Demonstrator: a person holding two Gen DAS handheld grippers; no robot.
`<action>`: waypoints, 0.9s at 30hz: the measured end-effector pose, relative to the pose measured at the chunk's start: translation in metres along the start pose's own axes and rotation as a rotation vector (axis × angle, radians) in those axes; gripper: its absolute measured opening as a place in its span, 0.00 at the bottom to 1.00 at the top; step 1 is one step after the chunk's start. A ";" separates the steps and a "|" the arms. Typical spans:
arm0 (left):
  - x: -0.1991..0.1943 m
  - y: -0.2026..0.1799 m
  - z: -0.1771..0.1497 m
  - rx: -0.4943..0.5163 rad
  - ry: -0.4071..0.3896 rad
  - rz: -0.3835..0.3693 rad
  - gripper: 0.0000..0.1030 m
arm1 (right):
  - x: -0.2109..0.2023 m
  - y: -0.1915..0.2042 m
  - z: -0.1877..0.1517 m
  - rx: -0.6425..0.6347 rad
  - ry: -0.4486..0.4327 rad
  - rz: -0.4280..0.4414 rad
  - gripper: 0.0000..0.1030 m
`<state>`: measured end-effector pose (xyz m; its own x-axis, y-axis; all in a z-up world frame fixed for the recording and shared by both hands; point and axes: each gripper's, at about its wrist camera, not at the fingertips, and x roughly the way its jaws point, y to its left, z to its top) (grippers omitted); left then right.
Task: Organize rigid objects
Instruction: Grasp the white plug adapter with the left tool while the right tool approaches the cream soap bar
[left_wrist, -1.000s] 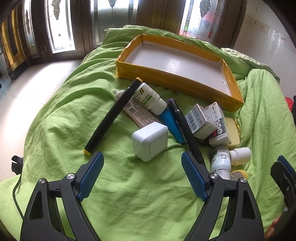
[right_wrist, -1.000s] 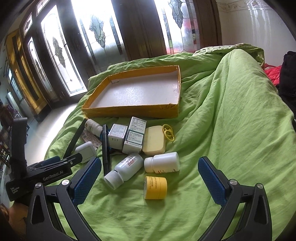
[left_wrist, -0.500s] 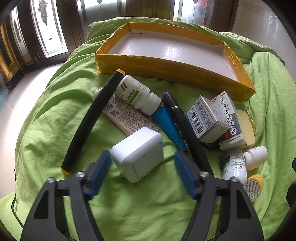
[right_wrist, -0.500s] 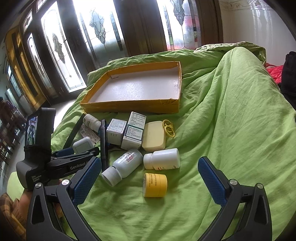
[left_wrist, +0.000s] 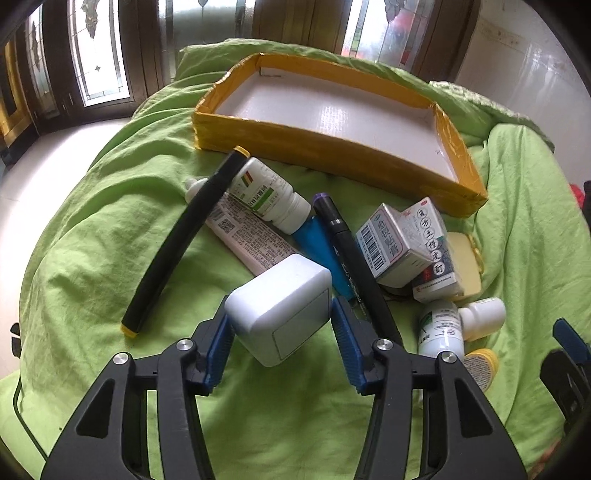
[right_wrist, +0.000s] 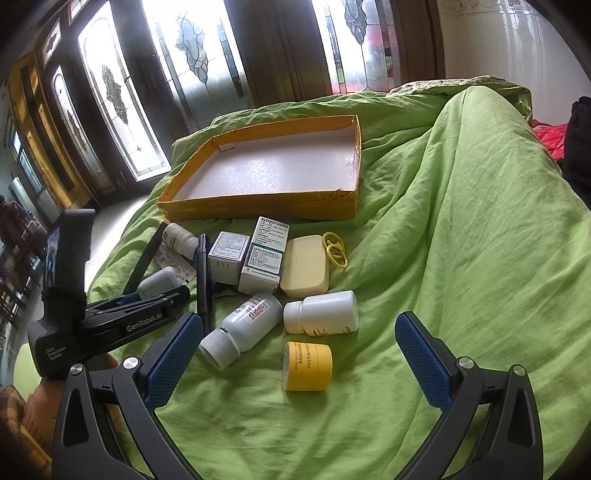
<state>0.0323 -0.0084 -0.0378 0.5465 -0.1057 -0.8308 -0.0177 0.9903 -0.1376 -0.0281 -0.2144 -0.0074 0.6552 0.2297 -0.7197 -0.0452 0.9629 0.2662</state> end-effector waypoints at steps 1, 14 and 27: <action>-0.001 0.002 0.002 -0.009 -0.008 -0.006 0.49 | 0.000 -0.002 0.002 0.007 0.006 0.004 0.99; -0.011 0.006 0.001 -0.029 -0.025 -0.036 0.49 | 0.031 -0.023 0.067 0.110 0.209 0.178 0.77; -0.007 0.002 0.002 -0.014 -0.021 -0.037 0.49 | 0.073 -0.044 0.059 0.130 0.396 0.109 0.68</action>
<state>0.0297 -0.0056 -0.0313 0.5644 -0.1403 -0.8135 -0.0089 0.9844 -0.1759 0.0664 -0.2479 -0.0340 0.3108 0.3904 -0.8666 0.0134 0.9099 0.4147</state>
